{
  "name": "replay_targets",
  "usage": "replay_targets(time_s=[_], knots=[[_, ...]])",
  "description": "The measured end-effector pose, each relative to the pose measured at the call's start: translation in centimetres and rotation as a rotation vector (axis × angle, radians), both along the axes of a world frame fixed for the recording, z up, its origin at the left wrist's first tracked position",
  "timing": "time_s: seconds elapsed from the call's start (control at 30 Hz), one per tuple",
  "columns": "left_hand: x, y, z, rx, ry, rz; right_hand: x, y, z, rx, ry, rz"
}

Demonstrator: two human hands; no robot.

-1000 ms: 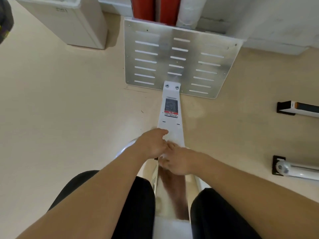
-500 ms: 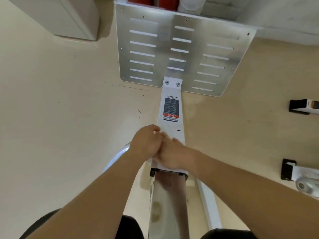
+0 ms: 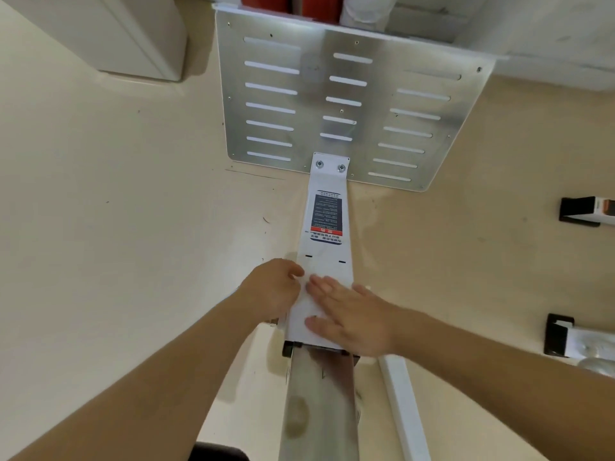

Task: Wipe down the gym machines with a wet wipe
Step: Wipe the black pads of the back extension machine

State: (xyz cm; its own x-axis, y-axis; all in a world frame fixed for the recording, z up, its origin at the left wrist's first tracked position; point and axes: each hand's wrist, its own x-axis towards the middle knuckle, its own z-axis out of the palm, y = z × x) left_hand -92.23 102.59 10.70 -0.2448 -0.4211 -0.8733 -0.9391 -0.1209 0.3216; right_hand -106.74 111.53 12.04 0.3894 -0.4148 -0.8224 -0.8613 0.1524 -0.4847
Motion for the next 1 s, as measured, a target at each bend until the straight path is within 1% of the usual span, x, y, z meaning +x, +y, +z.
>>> replay_targets(time_s=[0.1, 0.17, 0.2, 0.27, 0.3, 0.37, 0.43, 0.53, 0.6, 0.63, 0.67, 0.73, 0.77, 0.8, 0.83, 0.9, 0.97, 1.0], knots=[[0.3, 0.2, 0.4, 0.023, -0.008, 0.036, -1.5, -3.0, -4.0, 0.05, 0.16, -0.134], [0.0, 0.5, 0.8, 0.002, 0.019, 0.013, -1.0, -3.6, -5.2, 0.042, 0.201, -0.181], [-0.1, 0.6, 1.1, -0.019, 0.029, -0.028, -0.6, -3.2, -4.9, 0.034, 0.168, -0.172], [0.1, 0.7, 1.6, -0.056, 0.035, -0.124, 0.4, -1.6, -2.2, 0.028, 0.042, -0.11], [0.3, 0.6, 1.6, -0.061, 0.043, -0.135, 0.7, -0.6, -0.6, 0.027, -0.017, -0.067], [1.0, 0.5, 1.7, -0.036, 0.059, -0.086, 1.1, 1.2, 2.3, 0.017, -0.103, 0.026], [1.5, 0.4, 2.2, 0.016, 0.068, -0.025, 1.2, 2.2, 3.7, 0.025, -0.137, 0.08], [2.1, 0.7, 2.8, 0.054, 0.052, -0.088, 0.2, 1.4, 2.5, 0.017, -0.072, 0.061], [2.5, 0.7, 3.0, 0.03, 0.043, -0.132, -0.9, -0.1, 0.6, 0.039, 0.023, -0.019], [2.7, 0.6, 3.0, 0.0, 0.049, -0.12, -1.1, -0.7, -0.2, 0.054, 0.047, -0.061], [2.7, 0.4, 3.0, -0.029, 0.074, -0.063, -0.9, -1.3, -0.8, 0.055, 0.036, -0.094], [2.5, 0.0, 2.8, -0.051, 0.151, 0.108, 0.2, -1.8, -0.8, 0.019, -0.079, -0.152], [2.3, -0.1, 2.7, -0.033, 0.179, 0.168, 0.9, -1.9, -0.5, 0.004, -0.151, -0.188], [2.0, -0.1, 2.5, -0.001, 0.186, 0.182, 1.5, -1.8, 0.0, -0.005, -0.208, -0.236], [1.7, 0.1, 2.4, 0.032, 0.176, 0.167, 1.8, -1.6, 0.3, -0.007, -0.237, -0.304], [1.4, 0.6, 2.2, 0.045, 0.134, 0.152, 1.7, -1.1, 0.6, -0.034, -0.258, -0.547], [1.3, 0.9, 2.0, -0.02, 0.077, 0.072, 0.6, -0.5, 0.4, -0.106, -0.195, -0.787], [1.5, 1.0, 1.9, -0.037, 0.054, 0.058, 0.0, -0.2, 0.2, -0.132, -0.141, -0.847]])
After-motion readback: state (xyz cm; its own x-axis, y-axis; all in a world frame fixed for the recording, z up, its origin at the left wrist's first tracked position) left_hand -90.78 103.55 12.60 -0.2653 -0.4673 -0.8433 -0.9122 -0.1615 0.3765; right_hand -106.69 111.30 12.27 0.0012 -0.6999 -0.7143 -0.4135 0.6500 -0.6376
